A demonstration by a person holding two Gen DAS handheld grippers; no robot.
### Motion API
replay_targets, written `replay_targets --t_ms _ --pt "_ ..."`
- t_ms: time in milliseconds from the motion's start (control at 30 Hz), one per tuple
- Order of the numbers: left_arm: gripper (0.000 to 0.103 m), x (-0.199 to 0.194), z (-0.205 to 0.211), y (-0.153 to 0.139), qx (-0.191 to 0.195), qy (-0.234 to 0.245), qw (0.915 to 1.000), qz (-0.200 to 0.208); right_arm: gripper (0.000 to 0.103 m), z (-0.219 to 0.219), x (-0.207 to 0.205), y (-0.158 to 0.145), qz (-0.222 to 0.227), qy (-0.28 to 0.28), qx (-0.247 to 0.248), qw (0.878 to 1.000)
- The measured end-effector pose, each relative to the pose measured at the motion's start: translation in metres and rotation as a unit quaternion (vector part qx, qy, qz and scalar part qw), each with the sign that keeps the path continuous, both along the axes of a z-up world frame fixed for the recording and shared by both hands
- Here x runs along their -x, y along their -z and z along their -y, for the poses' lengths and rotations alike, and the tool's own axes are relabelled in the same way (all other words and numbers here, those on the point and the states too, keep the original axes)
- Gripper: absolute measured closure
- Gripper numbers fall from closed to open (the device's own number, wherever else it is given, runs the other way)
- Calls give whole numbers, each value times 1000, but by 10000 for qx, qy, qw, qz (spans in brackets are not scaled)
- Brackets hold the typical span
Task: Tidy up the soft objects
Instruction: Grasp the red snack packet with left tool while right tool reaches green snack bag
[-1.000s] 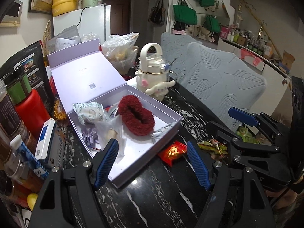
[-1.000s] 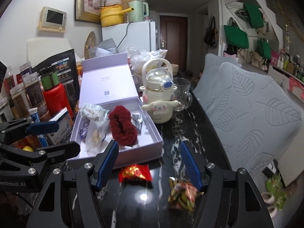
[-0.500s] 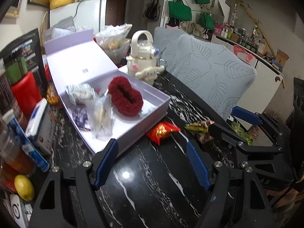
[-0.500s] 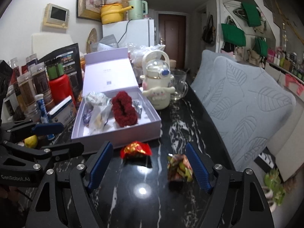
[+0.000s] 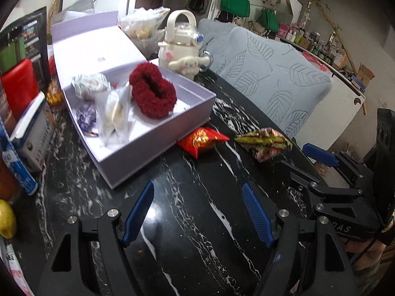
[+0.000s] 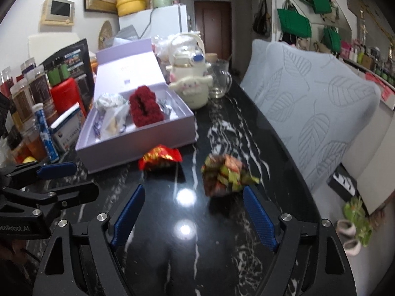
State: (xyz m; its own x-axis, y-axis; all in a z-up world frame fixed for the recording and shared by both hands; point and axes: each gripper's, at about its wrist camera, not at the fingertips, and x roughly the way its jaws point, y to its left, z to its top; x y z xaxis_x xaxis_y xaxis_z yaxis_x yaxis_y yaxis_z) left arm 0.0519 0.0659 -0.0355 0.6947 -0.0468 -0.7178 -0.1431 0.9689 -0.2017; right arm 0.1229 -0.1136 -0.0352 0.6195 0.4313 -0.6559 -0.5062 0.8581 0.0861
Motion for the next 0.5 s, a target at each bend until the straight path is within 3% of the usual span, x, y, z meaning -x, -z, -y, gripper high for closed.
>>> replay_targets --t_ms 500 --pt "29 -29 11 24 183 -76 9994 -273 19 8 -38 26 -337 -128 67 9993"
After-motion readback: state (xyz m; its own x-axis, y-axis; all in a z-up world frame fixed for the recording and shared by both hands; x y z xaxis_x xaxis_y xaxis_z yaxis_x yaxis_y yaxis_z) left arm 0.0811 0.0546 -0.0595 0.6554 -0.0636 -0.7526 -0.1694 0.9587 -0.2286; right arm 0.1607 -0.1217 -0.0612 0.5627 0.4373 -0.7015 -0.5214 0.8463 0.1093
